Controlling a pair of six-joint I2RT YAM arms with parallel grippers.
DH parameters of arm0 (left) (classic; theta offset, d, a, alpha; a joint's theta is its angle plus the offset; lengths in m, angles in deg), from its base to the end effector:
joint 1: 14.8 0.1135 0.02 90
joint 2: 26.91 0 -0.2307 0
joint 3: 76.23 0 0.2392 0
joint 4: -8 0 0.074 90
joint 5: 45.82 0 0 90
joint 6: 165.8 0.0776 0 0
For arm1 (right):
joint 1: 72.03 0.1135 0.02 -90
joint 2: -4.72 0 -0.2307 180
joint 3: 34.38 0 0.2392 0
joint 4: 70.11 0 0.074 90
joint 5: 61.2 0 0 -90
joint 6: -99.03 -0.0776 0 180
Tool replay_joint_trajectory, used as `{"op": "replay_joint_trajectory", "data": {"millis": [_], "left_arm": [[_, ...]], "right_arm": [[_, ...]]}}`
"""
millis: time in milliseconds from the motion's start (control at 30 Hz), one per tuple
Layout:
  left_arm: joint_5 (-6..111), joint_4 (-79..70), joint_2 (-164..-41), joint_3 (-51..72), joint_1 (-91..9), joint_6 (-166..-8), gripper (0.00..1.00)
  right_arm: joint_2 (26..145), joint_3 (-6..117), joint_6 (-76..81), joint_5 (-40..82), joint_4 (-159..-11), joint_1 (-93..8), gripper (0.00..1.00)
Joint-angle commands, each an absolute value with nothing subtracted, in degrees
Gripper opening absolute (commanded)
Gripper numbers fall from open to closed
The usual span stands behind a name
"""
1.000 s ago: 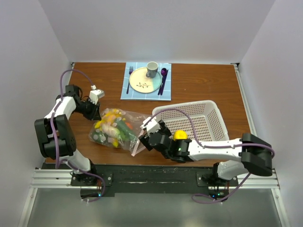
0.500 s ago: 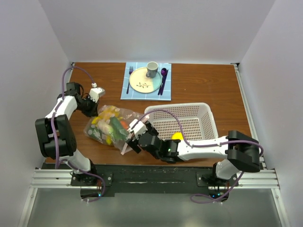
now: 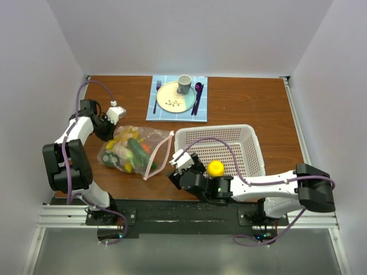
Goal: Open the zip-top bag and remove the fake food
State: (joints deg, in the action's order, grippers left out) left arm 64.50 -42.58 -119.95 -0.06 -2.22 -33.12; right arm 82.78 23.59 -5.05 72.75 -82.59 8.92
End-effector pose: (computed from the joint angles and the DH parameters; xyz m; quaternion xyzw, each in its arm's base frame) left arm 0.3157 0.0428 0.1389 0.2840 0.9233 -0.0640 0.2507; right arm 0.1014 0.2941 0.1871 -0.2981 0.7778 0.1069 0.5429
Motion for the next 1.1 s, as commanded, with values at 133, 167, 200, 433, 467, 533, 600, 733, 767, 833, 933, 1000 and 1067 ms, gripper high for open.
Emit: {"op": "replay_joint_trajectory", "data": {"millis": [133, 167, 200, 433, 467, 533, 600, 733, 767, 833, 933, 1000, 1067], "left_arm": [[61.58, -42.39, -119.2, 3.86, -0.56, -28.43, 0.0], [61.67, -42.65, -118.94, 4.04, -0.56, -28.25, 0.0], [61.76, -43.09, -118.85, 4.21, -0.56, -27.99, 0.0], [64.22, -45.38, -118.76, 6.32, -0.65, -27.9, 0.0], [64.57, -45.47, -118.85, 6.41, -0.56, -28.07, 0.0], [65.36, -45.91, -119.2, 6.67, -0.65, -28.6, 0.0], [65.71, -45.99, -119.46, 6.59, -0.74, -29.13, 0.0], [65.45, -45.56, -119.29, 5.1, -1.17, -29.39, 0.0], [65.45, -45.47, -119.2, 4.92, -1.18, -29.31, 0.0], [65.45, -45.38, -119.11, 4.31, -1.18, -29.39, 0.0], [65.28, -45.03, -119.02, 3.43, -1.44, -29.48, 0.0], [64.84, -44.5, -118.85, 2.9, -1.61, -29.48, 0.0], [64.4, -44.15, -118.85, 2.19, -1.7, -29.48, 0.0]], "right_arm": [[81.54, 18.91, -11.61, 78.99, -86.66, 7.08, 0.79], [81.1, 18.56, -12.23, 79.25, -87.27, 5.42, 0.78], [79.71, 17.42, -12.76, 79.34, -87.88, 4.62, 0.77], [70.38, 14.51, -9.17, 79.08, -88.07, -0.58, 0.74], [70.11, 14.77, -6.98, 77.6, -86.33, -0.58, 0.75], [71.16, 16.79, -5.56, 73.38, -84.91, -0.23, 0.76], [73.26, 20.38, -3.54, 72.31, -82.62, 1.96, 0.77], [81.51, 26.19, -0.81, 67.41, -78.76, 5.57, 0.58], [82.84, 26.72, -0.55, 66.0, -76.66, 5.66, 0.51], [85.83, 27.96, -0.2, 63.88, -74.63, 5.66, 0.41], [91.11, 29.54, 0.59, 62.65, -70.94, 5.58, 0.39], [94.52, 30.94, 1.12, 61.06, -68.65, 5.75, 0.39], [96.47, 31.91, 1.39, 59.75, -67.07, 5.67, 0.42]]}}
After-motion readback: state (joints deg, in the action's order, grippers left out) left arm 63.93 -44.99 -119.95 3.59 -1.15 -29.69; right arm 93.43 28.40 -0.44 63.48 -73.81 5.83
